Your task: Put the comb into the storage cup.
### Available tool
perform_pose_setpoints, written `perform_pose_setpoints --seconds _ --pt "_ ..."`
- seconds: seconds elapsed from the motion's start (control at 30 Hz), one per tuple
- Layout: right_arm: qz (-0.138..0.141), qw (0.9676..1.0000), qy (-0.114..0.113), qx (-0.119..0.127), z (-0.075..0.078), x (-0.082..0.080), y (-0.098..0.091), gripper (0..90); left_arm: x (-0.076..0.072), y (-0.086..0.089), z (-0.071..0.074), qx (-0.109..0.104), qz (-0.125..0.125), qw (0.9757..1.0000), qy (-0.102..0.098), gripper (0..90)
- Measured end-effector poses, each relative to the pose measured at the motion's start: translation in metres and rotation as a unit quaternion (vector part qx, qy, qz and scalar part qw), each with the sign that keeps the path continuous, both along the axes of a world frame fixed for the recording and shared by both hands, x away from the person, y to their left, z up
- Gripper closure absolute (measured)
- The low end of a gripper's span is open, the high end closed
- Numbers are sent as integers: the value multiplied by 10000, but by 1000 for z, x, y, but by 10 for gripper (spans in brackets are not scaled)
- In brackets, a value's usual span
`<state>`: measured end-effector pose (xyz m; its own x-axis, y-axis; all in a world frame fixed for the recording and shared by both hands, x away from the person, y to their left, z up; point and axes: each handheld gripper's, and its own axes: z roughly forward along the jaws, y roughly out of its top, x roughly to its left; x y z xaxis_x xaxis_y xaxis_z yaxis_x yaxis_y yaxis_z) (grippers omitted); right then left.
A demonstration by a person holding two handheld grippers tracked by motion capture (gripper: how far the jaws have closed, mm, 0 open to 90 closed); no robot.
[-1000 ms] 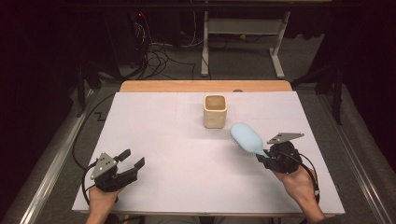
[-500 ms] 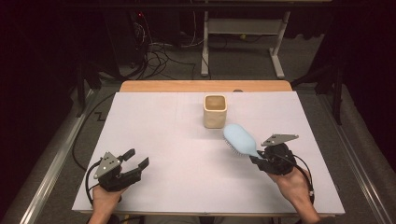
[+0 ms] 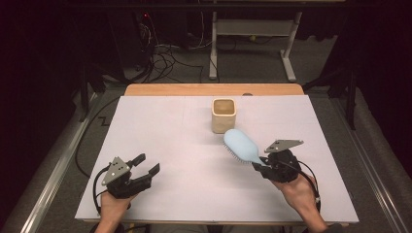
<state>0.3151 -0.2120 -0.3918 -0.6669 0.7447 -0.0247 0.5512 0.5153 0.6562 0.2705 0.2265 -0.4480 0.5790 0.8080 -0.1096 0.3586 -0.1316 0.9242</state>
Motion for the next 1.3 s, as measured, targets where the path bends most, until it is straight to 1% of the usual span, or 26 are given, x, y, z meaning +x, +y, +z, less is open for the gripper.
perform_pose_setpoints --seconds 0.13,0.23,0.4,0.5,0.73,0.87,0.9,1.0,1.07,1.13,1.17,1.27,1.3 --pt "74 10000 -3 21 1 -1 6 700 2 -5 1 48 -69 10000 12 333" --pt "145 9999 3 20 1 -1 10 700 3 -9 3 43 -133 9999 30 331" --pt "179 9998 28 26 3 -1 14 700 6 -15 5 31 -216 9997 57 326" --pt "239 9997 8 25 4 -2 17 700 8 -21 6 35 -284 9995 114 317" --pt "320 9995 -30 50 6 -2 21 700 11 -31 10 22 -377 9992 110 317" --pt "350 9993 -78 61 8 -3 23 700 14 -37 10 27 -473 9988 157 312" --pt "380 9992 -94 78 9 -3 25 700 15 -40 10 44 -522 9984 198 310" --pt "385 9992 -103 81 9 -4 26 700 16 -45 10 65 -573 9981 226 299" --pt "421 9990 -117 94 10 -4 27 700 18 -51 10 74 -666 9974 268 293" --pt "417 9990 -123 94 11 -5 28 700 19 -53 10 85 -693 9972 271 289" --pt "447 9988 -147 116 11 -5 28 700 20 -58 10 81 -768 9966 290 288" --pt "445 9988 -157 125 12 -5 29 700 21 -62 10 70 -824 9961 322 279" --pt "464 9987 -174 128 12 -6 30 700 22 -67 10 91 -899 9952 372 274"
